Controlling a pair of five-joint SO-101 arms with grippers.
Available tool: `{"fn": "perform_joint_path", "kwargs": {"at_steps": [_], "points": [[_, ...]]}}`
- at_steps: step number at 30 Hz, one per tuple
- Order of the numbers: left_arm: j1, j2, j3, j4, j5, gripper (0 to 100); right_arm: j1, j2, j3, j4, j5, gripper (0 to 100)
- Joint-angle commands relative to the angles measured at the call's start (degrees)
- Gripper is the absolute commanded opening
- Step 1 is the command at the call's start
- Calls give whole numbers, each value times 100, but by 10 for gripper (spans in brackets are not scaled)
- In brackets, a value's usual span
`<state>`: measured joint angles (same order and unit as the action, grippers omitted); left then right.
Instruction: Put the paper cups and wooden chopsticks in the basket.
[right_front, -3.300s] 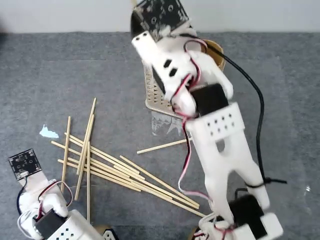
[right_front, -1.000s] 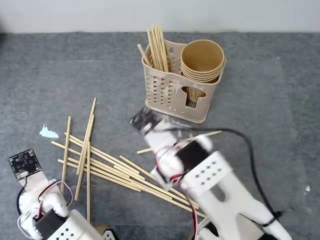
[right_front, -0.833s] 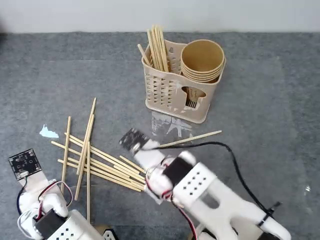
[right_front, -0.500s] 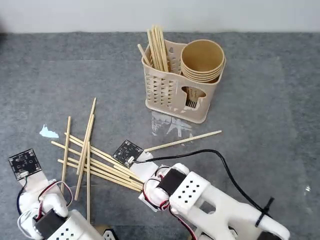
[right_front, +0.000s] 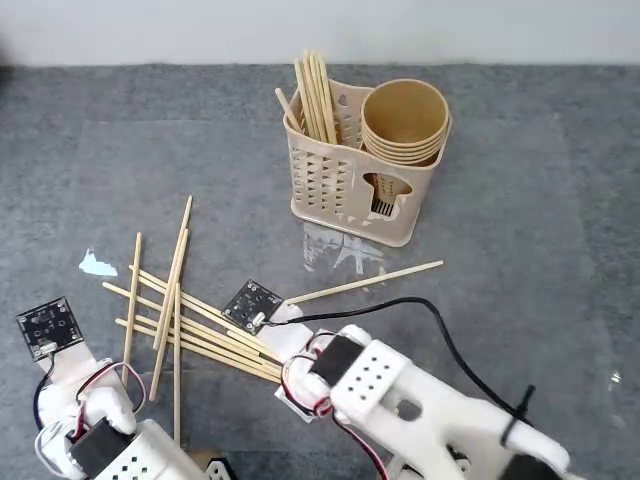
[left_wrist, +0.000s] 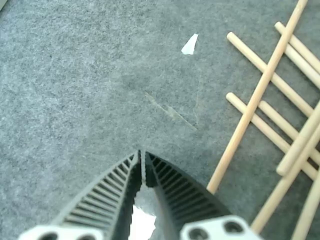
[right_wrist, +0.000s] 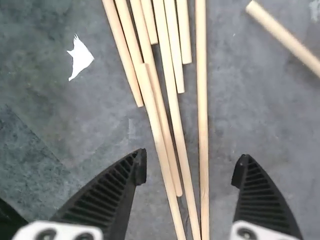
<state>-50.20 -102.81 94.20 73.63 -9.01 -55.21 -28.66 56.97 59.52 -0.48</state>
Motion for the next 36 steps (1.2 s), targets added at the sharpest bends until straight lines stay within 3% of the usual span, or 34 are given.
{"fn": "perform_joint_path", "kwargs": {"at_steps": [1,9,12,19,28,36], "points": [[53,18,-31,-97,-44,15,-31,664,-141,-426,-158,285],[53,18,-31,-97,-44,15,4,2132,-571,-734,-167,284],[53,18,-31,-97,-44,15,84,2369,-712,-681,-158,237],[53,18,-31,-97,-44,15,778,2308,-774,-734,501,103],[53,18,-31,-97,-44,15,1622,2237,-782,-919,1275,24],[53,18,-31,-97,-44,15,1684,1569,-782,-875,1556,8]]}}
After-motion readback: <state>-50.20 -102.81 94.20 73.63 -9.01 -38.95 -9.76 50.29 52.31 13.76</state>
